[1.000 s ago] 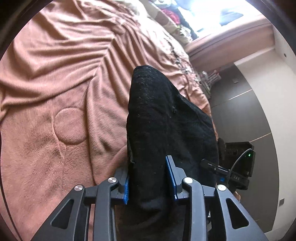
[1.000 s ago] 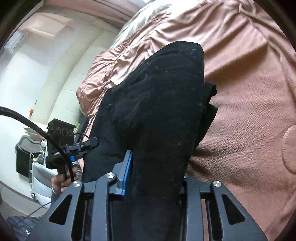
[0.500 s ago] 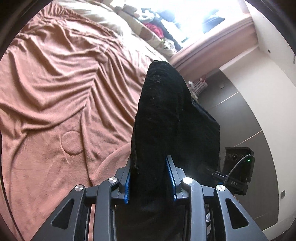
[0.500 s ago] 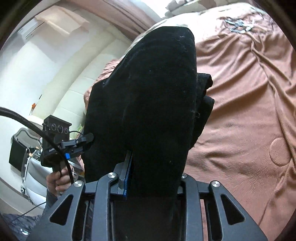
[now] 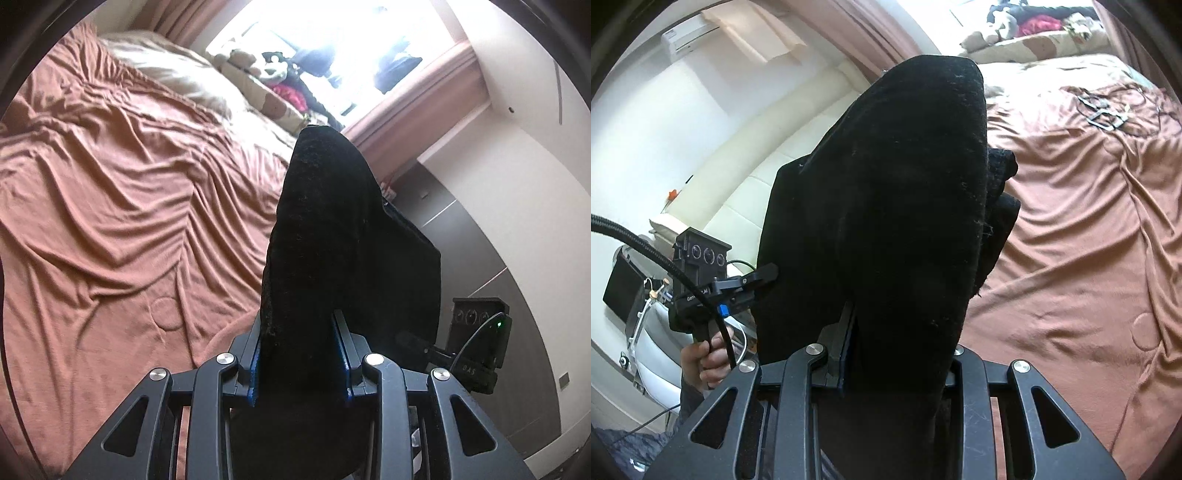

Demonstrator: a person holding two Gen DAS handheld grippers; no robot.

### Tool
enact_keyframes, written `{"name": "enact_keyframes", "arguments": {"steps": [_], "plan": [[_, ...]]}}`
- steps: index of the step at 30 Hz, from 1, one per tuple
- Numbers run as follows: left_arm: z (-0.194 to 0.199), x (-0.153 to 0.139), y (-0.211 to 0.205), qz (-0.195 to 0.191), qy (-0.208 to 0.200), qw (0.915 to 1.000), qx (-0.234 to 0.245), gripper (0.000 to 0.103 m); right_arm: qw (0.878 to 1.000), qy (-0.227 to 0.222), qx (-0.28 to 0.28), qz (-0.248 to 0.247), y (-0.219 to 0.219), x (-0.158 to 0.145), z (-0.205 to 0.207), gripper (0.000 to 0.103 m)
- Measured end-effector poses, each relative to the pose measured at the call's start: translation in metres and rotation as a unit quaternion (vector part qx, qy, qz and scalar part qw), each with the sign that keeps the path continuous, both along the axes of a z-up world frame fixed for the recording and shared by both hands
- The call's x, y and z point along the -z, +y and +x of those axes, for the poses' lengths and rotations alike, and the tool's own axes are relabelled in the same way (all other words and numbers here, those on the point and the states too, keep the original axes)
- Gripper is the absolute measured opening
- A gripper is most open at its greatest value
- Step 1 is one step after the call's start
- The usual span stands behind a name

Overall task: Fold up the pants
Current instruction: 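Carry the held pants with both grippers toward the bed headboard corner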

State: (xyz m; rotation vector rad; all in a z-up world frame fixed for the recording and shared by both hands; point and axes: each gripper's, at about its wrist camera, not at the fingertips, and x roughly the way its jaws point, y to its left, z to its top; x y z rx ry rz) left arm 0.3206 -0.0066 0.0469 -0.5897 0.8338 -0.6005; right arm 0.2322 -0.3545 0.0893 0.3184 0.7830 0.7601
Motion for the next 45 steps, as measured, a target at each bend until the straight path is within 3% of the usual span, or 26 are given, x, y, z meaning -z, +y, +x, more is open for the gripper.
{"name": "enact_keyframes", "arguments": {"steps": [10,19,32,45], "plan": [[-0.028,-0.034,0.058,-0.014,-0.03,0.9989,-0.034,0.034,0.999,-0.035,-0.028,-0.014,0.046,-0.032,-0.016,0.026],[-0.063,-0.055,0.116,-0.021,-0.057,0.9958,-0.069,0.034,0.996,-0.057,-0.058,-0.022,0.096,-0.043,-0.024,0.026],[-0.106,-0.069,0.212,-0.019,-0.08,0.9884,-0.128,0.034,0.99,-0.072,-0.113,-0.037,0.178,-0.034,-0.015,0.025],[-0.137,-0.064,0.328,-0.01,-0.087,0.9761,-0.199,0.033,0.98,-0.077,-0.18,-0.036,0.263,-0.01,0.005,0.023]]}}
